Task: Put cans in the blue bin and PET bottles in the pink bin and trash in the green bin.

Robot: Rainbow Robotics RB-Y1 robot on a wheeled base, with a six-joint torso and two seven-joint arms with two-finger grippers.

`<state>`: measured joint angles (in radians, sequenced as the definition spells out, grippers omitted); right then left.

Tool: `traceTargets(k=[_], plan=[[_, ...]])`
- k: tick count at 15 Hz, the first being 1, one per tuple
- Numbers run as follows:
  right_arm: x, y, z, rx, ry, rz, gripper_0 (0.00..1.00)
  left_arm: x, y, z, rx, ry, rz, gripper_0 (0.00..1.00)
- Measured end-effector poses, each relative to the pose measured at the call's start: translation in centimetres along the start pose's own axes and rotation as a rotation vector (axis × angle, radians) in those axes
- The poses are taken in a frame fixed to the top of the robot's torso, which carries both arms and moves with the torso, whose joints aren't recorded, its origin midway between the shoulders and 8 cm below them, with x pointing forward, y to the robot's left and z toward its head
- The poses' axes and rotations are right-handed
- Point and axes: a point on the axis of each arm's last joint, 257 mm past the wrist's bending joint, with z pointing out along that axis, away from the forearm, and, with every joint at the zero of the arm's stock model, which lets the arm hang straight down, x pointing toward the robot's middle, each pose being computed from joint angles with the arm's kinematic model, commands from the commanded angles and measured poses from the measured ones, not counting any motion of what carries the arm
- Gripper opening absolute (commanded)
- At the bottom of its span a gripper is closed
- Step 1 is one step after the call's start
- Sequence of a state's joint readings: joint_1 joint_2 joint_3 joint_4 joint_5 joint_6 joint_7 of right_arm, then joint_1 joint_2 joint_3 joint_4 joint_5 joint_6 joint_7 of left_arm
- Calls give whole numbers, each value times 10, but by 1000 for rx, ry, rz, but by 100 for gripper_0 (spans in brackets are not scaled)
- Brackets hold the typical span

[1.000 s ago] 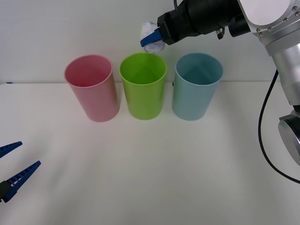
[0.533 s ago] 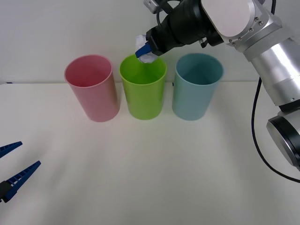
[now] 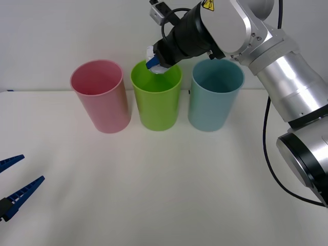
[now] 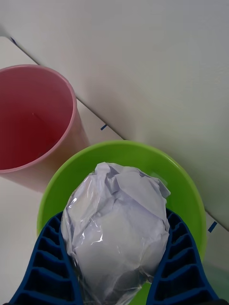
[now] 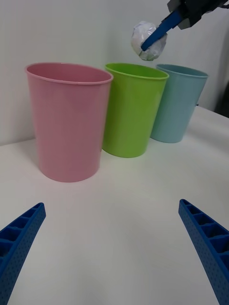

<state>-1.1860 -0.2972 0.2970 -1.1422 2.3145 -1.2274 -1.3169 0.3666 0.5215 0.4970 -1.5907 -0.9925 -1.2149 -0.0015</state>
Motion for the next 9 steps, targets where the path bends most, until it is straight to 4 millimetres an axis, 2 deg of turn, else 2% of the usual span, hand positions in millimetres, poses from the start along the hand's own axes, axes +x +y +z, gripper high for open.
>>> traceTargets(k=[9], plan=[[10, -3, 7, 21, 30, -16, 0, 0, 0, 0, 0, 0, 0, 96]])
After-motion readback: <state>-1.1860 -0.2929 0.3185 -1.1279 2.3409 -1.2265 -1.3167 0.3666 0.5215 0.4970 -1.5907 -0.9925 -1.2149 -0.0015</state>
